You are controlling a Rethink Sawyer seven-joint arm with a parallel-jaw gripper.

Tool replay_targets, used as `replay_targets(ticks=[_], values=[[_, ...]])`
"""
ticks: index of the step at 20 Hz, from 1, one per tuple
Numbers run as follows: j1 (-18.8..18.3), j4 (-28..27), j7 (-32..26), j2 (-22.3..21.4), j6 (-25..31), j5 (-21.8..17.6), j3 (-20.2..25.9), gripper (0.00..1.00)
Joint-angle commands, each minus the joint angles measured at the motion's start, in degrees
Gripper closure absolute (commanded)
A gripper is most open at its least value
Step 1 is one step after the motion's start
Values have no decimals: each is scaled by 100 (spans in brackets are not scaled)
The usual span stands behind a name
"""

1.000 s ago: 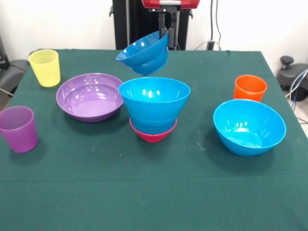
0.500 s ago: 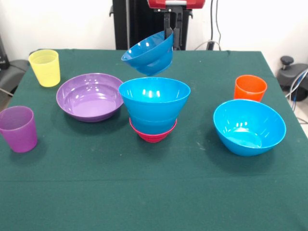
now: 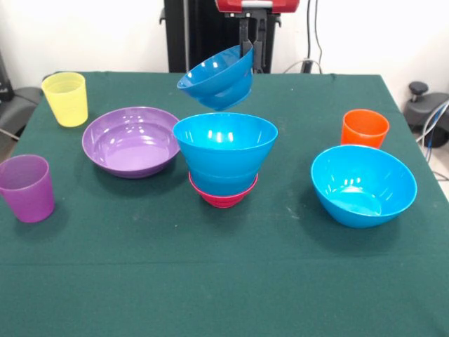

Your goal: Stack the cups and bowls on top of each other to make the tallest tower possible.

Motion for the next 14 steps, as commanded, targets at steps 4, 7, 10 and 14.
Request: replay_targets(ticks=[4,7,10,14], values=[[217,-452,-445,399,655,-220,-80,100],[287,-579,-384,529,622,-287,-133,100],[309,-617,-386,556,643,-281,-142,100],[308,-615,-418,554,665,-254,-146,100]])
